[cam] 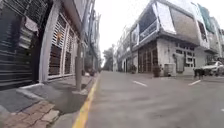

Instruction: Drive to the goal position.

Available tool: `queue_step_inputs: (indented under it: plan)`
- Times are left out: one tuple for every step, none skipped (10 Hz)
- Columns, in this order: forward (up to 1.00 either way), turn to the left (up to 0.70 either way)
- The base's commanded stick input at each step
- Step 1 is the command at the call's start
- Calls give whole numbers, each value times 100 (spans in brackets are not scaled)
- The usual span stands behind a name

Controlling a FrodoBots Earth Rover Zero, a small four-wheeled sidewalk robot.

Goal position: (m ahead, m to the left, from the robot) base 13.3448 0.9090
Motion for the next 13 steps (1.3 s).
queue_step_inputs:
  plan:
    - [48, 0]
    - [48, 0]
    - [48, 0]
    - [48, 0]
    - [48, 0]
    - [48, 0]
    - [48, 0]
    - [48, 0]
    - [48, 0]
    - [48, 0]
    - [48, 0]
    - [48, 0]
    - [48, 0]
